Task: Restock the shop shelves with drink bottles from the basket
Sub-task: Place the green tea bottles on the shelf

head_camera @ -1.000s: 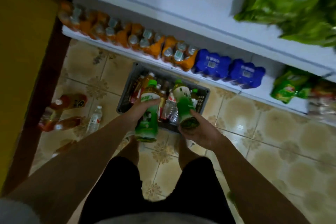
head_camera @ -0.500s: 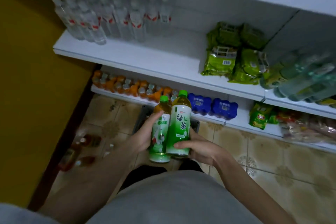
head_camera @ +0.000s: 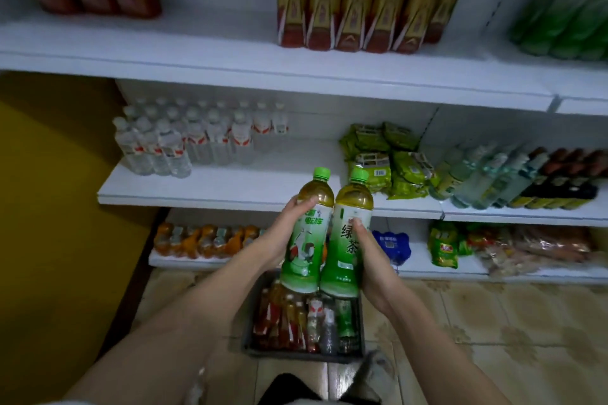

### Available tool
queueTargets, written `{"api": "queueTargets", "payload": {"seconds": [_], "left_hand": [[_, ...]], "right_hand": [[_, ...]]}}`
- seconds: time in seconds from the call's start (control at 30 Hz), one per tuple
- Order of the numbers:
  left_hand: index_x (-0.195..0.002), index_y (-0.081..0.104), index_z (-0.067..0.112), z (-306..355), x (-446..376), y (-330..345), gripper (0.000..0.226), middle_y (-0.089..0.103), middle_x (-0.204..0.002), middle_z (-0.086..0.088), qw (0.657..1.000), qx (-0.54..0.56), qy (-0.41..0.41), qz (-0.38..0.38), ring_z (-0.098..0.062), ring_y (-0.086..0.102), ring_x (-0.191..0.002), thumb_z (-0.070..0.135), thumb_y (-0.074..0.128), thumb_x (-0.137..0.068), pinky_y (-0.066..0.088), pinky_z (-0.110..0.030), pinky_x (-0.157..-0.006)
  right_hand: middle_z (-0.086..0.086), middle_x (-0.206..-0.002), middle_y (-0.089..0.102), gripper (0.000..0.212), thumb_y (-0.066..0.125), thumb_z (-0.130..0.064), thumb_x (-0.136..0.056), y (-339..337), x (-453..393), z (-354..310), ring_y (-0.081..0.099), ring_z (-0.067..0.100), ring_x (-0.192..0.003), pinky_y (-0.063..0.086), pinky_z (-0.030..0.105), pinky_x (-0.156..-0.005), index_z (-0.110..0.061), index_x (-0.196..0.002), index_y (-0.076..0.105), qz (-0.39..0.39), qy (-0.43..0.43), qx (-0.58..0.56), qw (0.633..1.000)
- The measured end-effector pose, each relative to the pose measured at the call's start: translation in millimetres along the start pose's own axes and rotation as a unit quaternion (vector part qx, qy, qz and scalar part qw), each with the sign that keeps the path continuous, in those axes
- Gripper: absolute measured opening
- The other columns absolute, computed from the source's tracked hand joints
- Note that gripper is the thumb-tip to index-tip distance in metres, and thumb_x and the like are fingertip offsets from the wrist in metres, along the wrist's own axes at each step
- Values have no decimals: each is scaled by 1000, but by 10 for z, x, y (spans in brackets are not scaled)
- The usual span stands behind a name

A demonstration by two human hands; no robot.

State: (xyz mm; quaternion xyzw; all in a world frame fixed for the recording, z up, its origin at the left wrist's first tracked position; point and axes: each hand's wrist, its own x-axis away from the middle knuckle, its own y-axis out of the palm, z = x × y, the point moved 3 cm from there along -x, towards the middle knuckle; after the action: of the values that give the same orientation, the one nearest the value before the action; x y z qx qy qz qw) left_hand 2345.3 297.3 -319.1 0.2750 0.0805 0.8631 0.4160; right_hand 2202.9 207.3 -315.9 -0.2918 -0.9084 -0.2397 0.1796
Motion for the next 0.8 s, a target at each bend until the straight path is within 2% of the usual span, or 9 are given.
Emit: {"api": "queueTargets", "payload": {"seconds": [0.03,0.13,0.27,0.4,0.57,0.7,0.8], "left_hand": [[-132,49,17,88,-6,74,61,68,-121,-18,1000,2,10,-11,-37,66,-111,44,71,-82,52,-55,-98],[-126,52,17,341,-28,350,59,72,-111,-14,999,-7,37,-38,-34,69,-103,46,70,-78,54,-53,-93],[-134,50,15,659,-48,728,70,72,-116,-17,996,-23,60,-66,-37,69,-106,47,73,-77,55,-54,-93],[-133,49,17,980,-5,1151,65,73,-108,-11,989,-58,106,-91,-31,70,-101,47,68,-78,56,-48,-90],[-120,54,19,1203,112,1848,36,72,-98,-7,979,-77,137,-131,-20,72,-85,37,59,-89,59,-35,-73],[-127,53,17,1210,179,2441,49,72,-105,-13,974,-82,142,-157,-28,72,-93,44,60,-86,59,-41,-80],[-128,53,15,1086,198,2962,41,72,-102,-12,973,-84,148,-159,-26,72,-88,38,55,-94,59,-37,-74]], "right_hand": [[8,-125,69,74,68,-66,-76,-7,42,-73,67,28,-115,49,54,-101,-25,-136,54,10,-20,6,1000],[4,-129,67,64,62,-63,-85,-80,157,-287,65,26,-118,47,55,-104,-30,-138,53,31,-72,8,997],[3,-129,67,65,63,-62,-86,-188,299,-625,66,26,-117,49,55,-102,-28,-139,51,41,-107,15,993],[7,-128,67,65,63,-61,-86,-338,461,-960,65,29,-117,47,58,-102,-24,-139,52,43,-140,-2,989],[-1,-133,65,82,69,-75,-73,-761,750,-1365,63,24,-121,46,56,-105,-34,-141,49,70,-174,19,982],[-4,-135,63,84,71,-79,-66,-1189,1010,-1606,61,23,-123,47,55,-104,-39,-137,51,100,-189,27,977],[-5,-131,65,83,72,-80,-64,-1617,1250,-1758,63,22,-120,49,53,-103,-39,-134,55,115,-204,19,972]]}}
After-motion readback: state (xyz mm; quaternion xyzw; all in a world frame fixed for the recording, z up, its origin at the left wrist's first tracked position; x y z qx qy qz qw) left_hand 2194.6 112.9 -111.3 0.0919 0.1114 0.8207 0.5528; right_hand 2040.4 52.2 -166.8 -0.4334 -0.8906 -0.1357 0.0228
